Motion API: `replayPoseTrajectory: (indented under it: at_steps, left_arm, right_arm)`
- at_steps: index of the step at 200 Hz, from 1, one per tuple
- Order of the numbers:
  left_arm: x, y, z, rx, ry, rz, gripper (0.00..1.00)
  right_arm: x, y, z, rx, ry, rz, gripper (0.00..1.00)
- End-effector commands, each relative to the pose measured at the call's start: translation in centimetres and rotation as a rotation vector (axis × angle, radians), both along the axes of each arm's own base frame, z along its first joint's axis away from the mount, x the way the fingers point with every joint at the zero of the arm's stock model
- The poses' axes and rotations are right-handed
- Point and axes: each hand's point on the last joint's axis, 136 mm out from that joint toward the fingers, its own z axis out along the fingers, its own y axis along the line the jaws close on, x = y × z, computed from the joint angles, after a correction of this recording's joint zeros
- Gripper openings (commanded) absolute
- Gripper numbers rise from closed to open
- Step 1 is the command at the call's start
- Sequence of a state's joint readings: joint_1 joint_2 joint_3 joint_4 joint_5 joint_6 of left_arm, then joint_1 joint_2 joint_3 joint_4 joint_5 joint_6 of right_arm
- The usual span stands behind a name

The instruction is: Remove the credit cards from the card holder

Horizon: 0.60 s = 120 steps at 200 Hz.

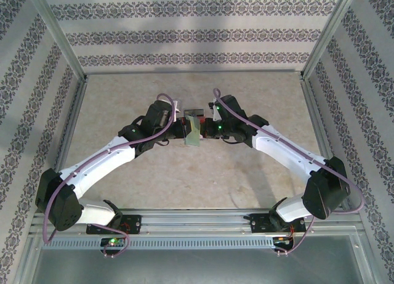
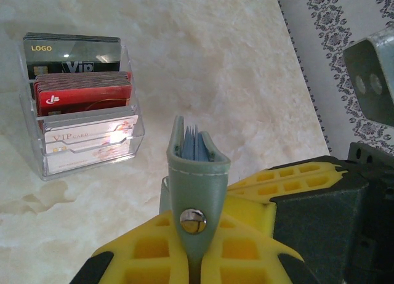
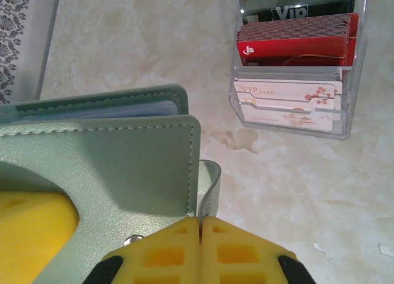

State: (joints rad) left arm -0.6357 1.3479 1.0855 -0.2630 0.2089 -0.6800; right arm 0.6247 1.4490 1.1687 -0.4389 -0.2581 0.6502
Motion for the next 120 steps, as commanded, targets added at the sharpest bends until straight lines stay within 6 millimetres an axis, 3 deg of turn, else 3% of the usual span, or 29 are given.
replayPoseTrajectory:
  at_steps: [1, 53, 120]
  left_arm:
    - [-0.1, -1.0, 2.3, -0.033, -0.054, -0.028, 0.00]
    - [-0.2, -1.1, 0.2, -0.032, -0.011, -0.023, 0.00]
    - [-1.2, -1.7, -5.7, -0.052, 0.106, -0.019, 0.00]
  right_arm:
    - [-0.1, -1.4, -0.1, -0.021, -0.006, -0.020, 0.00]
    - [-0.9, -2.1, -0.9, 0.022, 0.032, -0.005, 0.00]
    - [-2.9, -2.1, -4.9, 0.040, 0.140, 0.024, 0.00]
